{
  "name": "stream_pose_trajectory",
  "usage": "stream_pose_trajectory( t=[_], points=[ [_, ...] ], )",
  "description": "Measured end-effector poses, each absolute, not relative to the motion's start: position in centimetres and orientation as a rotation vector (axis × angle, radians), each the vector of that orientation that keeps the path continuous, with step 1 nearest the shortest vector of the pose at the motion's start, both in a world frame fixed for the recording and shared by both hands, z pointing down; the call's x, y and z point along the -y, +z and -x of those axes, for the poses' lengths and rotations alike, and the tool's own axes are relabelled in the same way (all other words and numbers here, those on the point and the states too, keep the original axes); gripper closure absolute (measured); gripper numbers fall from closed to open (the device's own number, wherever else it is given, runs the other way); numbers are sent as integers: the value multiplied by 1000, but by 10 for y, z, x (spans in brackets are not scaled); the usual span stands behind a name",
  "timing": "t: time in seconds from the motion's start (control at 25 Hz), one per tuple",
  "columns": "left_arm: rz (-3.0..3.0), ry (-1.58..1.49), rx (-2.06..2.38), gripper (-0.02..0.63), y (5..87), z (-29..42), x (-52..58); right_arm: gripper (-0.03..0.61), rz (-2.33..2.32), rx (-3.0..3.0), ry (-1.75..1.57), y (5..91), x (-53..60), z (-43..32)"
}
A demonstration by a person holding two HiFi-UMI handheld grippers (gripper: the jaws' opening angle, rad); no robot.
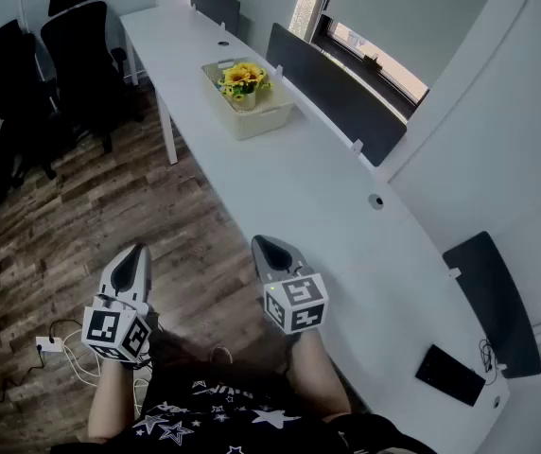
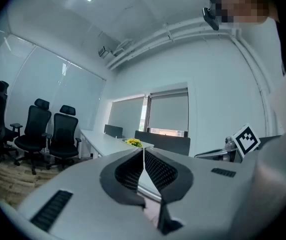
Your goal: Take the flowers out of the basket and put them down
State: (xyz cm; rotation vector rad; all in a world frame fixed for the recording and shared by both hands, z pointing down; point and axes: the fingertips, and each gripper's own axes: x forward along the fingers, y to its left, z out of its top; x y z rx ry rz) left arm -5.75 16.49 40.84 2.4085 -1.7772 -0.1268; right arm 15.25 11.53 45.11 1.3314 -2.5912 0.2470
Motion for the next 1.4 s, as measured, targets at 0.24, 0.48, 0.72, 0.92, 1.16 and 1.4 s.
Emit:
stream_pose_trajectory(
  t=[0.24, 0.48, 0.72, 0.92, 1.16, 1.4],
  points=[
    [-2424, -110, 1740, 597, 414, 50, -161, 577, -1329, 2578, 301, 460, -121, -153],
    [-2440, -89, 1714, 597, 417, 44, -158, 577, -1337, 2565, 316, 464, -120, -155],
    [-2411, -92, 1716, 597, 422, 44, -161, 577, -1358, 2557, 361, 468, -116, -159],
    [-2402, -79, 1719, 597, 424, 51, -158, 577, -1368, 2594, 408, 468, -102, -156],
    [-2418, -79, 1715, 597, 415, 73, -140, 575, -1392, 2595, 398, 467, -85, -138],
    [-2444, -57, 1633, 597, 421, 89, -107, 575, -1457, 2558, 369, 461, -64, -127]
  ],
)
